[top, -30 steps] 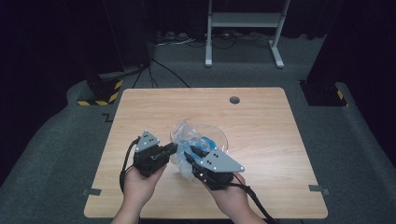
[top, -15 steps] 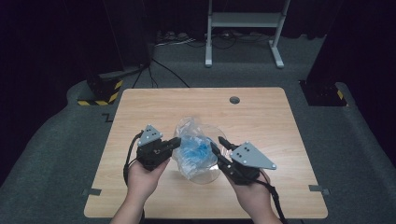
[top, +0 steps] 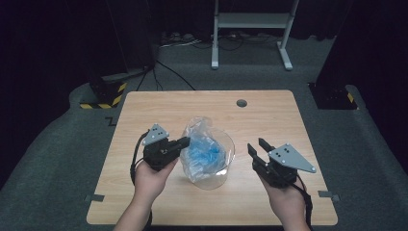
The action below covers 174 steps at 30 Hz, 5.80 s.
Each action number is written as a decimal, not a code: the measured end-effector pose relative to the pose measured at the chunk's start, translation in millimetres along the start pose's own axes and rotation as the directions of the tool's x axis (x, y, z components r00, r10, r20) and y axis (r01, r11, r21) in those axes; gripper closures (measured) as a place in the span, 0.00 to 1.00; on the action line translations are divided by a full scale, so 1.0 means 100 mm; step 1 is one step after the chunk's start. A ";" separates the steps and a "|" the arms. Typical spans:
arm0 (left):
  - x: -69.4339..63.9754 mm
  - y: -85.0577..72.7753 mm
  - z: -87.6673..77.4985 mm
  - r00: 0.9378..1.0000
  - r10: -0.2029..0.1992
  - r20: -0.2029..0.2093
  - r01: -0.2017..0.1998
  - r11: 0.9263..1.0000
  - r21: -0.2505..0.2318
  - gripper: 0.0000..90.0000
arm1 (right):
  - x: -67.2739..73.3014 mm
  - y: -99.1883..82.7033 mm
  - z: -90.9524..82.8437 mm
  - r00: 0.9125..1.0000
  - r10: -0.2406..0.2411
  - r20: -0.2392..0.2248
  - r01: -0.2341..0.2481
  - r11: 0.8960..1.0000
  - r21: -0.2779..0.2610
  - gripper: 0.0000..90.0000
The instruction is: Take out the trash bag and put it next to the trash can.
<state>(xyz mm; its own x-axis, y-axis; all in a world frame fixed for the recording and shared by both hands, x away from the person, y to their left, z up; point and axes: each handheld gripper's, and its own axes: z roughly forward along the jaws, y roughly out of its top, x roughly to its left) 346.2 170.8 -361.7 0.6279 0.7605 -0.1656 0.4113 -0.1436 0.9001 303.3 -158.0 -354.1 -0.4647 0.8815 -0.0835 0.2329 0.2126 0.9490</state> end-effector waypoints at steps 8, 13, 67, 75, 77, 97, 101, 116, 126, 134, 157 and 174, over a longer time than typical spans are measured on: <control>-0.02 0.00 0.00 1.000 0.011 0.011 -0.010 0.999 -0.036 0.97 | -0.34 -0.76 0.19 0.996 0.079 0.053 -0.085 0.989 0.121 0.50; -0.04 0.03 -0.03 1.000 0.022 0.014 -0.021 0.997 -0.074 0.97 | -0.47 -1.12 0.50 0.995 0.077 0.066 -0.091 0.967 0.240 0.29; 0.16 0.17 -1.09 0.986 -0.019 -0.166 -0.029 0.958 -0.285 0.98 | -0.59 -1.52 0.98 0.991 0.101 0.092 -0.132 0.886 0.445 0.17; 0.27 0.10 -1.16 0.979 -0.048 -0.200 -0.010 0.960 -0.279 0.98 | -0.61 -1.51 1.03 0.992 0.098 0.085 -0.126 0.889 0.441 0.17; 0.31 0.08 -1.19 0.975 -0.049 -0.215 -0.013 0.961 -0.276 0.98 | -0.60 -1.51 1.04 0.992 0.098 0.082 -0.124 0.892 0.434 0.17; 0.75 -0.23 -0.98 0.955 -0.149 -0.256 0.088 0.969 -0.232 0.98 | -0.59 -1.51 1.07 0.993 0.098 0.069 -0.118 0.895 0.430 0.17; 0.87 -0.35 -0.86 0.955 -0.159 -0.252 0.107 0.972 -0.208 0.98 | -0.60 -1.51 1.07 0.993 0.095 0.065 -0.113 0.897 0.428 0.17; 0.88 -0.51 -0.16 0.943 -0.022 -0.331 -0.014 0.994 -0.105 0.98 | -0.59 -1.52 1.06 0.993 0.095 0.071 -0.116 0.896 0.428 0.17; 0.74 -0.69 0.40 0.953 0.028 -0.302 -0.028 1.000 0.005 0.96 | -0.58 -1.52 1.04 0.993 0.098 0.072 -0.119 0.895 0.429 0.17; 0.70 -0.61 0.28 0.959 -0.031 -0.283 0.029 1.000 -0.011 0.62 | -0.57 -1.52 1.04 0.993 0.097 0.072 -0.118 0.896 0.427 0.17; 0.38 -0.63 -0.34 0.949 0.004 -0.317 0.030 0.994 0.101 0.16 | -0.58 -1.52 1.05 0.994 0.092 0.057 -0.107 0.897 0.428 0.17; 0.61 -1.61 0.02 0.957 0.135 -0.256 -0.026 0.922 0.387 0.14 | -0.58 -1.52 1.06 0.994 0.092 0.056 -0.107 0.898 0.428 0.17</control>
<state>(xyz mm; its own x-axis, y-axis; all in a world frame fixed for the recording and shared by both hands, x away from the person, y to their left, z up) 320.1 238.7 -517.3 0.4871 0.8709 0.0659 0.6183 -0.3972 0.6782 385.4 -196.4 -525.4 -0.3929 0.9195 -0.0127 0.6240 0.2767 0.7308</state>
